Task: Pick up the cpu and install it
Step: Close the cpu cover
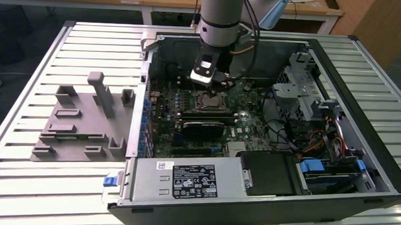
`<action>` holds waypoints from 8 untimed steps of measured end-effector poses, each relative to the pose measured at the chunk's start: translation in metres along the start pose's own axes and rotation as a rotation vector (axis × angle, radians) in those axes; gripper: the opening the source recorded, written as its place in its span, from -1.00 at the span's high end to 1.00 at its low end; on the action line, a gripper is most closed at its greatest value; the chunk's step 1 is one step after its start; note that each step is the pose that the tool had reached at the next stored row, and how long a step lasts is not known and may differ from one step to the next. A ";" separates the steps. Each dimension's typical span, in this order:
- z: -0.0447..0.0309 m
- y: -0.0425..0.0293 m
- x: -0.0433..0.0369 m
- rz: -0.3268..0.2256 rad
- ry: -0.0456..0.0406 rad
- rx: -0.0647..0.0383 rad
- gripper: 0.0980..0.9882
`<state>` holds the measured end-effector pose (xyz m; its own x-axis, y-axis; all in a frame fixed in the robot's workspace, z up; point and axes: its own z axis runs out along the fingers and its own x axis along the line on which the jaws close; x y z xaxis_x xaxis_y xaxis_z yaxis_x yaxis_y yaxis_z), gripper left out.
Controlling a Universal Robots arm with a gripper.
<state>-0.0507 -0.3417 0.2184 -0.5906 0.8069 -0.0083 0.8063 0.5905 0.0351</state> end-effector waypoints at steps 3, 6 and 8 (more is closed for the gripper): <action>0.0000 0.0000 0.0000 -0.054 0.0020 0.000 0.98; 0.0000 0.0000 0.0000 -0.109 0.0038 -0.001 0.98; 0.0000 0.0000 0.0000 -0.146 0.0052 -0.001 0.98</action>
<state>-0.0507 -0.3418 0.2184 -0.7019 0.7123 -0.0083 0.7117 0.7017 0.0351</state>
